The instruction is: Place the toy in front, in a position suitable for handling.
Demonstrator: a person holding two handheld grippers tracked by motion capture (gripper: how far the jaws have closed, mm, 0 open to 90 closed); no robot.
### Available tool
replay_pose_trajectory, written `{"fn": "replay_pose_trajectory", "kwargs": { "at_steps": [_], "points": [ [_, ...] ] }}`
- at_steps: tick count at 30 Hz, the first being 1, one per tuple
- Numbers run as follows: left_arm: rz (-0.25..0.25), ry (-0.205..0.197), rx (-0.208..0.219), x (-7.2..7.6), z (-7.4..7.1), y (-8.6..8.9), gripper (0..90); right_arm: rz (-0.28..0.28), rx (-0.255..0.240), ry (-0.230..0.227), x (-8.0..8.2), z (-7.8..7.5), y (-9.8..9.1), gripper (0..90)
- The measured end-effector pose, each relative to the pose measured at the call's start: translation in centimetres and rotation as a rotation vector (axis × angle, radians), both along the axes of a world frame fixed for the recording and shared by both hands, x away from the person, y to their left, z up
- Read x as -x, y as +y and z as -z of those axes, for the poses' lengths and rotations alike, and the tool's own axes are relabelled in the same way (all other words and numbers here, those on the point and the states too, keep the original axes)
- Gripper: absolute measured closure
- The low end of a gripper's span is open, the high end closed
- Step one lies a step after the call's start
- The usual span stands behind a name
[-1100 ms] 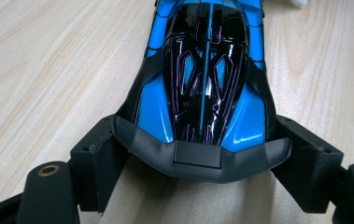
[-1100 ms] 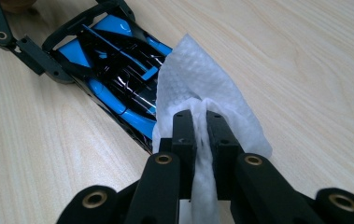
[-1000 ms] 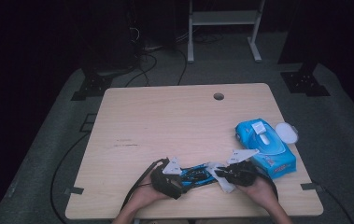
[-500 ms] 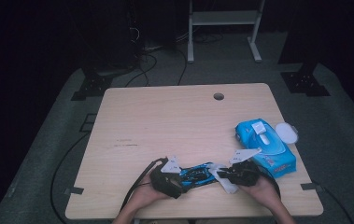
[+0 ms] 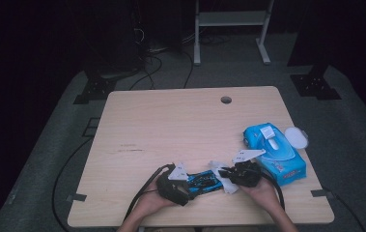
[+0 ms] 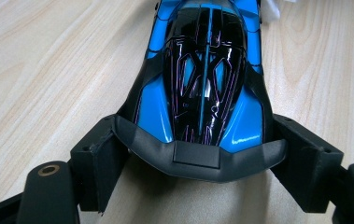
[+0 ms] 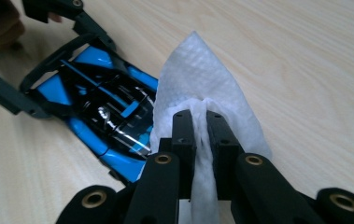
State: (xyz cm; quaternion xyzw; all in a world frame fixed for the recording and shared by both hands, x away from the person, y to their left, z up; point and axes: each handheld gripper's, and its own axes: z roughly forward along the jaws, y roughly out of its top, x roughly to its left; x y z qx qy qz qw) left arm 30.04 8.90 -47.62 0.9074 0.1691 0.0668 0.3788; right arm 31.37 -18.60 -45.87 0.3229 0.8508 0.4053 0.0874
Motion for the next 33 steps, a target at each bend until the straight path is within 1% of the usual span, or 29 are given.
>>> {"fn": "replay_pose_trajectory", "kwargs": {
  "at_steps": [2,4,5,7,10,12,13,15,16,18,20,23,25,29,30,32,33],
  "points": [
    [0.001,0.001,-0.001,0.0,0.0,0.0,23.5,-0.006,0.012,-0.021,0.2,-0.1,0.6,83.0],
    [0.000,0.000,0.000,0.0,0.0,0.0,23.5,-0.015,0.006,-0.045,0.3,-0.1,1.3,82.9],
    [-0.001,0.000,0.000,0.0,0.0,0.0,23.5,-0.016,0.000,-0.047,0.3,-0.2,1.6,82.9],
    [-0.002,-0.002,-0.002,0.1,0.0,0.0,23.5,-0.018,-0.003,-0.043,0.0,-0.1,1.6,83.0],
    [-0.003,-0.003,-0.002,0.0,0.0,0.0,23.5,0.004,0.011,-0.041,-0.3,0.1,1.0,83.0],
    [-0.002,-0.004,-0.002,0.0,0.1,0.0,23.5,0.021,0.004,-0.025,-0.4,0.2,0.5,83.0],
    [-0.001,-0.004,-0.003,0.0,0.1,0.0,23.5,0.025,0.014,-0.029,-0.4,0.2,0.4,83.0],
    [-0.002,-0.002,-0.002,0.0,0.1,0.0,23.5,0.035,0.014,-0.025,-0.3,0.1,0.4,82.9],
    [-0.001,-0.002,-0.001,0.0,0.1,0.0,23.5,0.035,0.019,-0.033,-0.3,0.1,0.6,83.0],
    [0.000,-0.007,-0.004,0.1,0.1,0.0,23.5,0.014,0.003,-0.042,-0.1,0.1,0.9,82.9],
    [0.001,-0.005,-0.004,0.0,0.0,0.0,23.5,0.006,0.002,-0.053,0.0,0.1,1.2,82.9],
    [0.000,-0.006,0.000,0.0,0.1,0.0,23.6,0.005,-0.024,-0.019,-0.4,0.2,0.9,82.9],
    [0.003,-0.008,-0.001,0.0,0.1,0.0,23.6,0.001,-0.022,-0.018,-0.4,0.1,1.1,82.9],
    [0.001,-0.009,-0.001,0.1,0.1,0.0,23.6,-0.040,-0.048,0.000,-0.4,-0.3,2.2,82.9],
    [0.002,-0.009,-0.003,0.0,0.1,0.0,23.6,-0.053,-0.050,0.000,-0.4,-0.4,2.6,82.9],
    [0.003,-0.009,-0.003,0.0,0.1,0.0,23.6,-0.058,-0.045,-0.016,-0.3,-0.6,3.3,82.9],
    [0.000,-0.009,0.001,0.1,0.2,0.0,23.6,-0.063,-0.065,-0.009,-0.3,-0.6,3.6,82.9]
  ]
}}
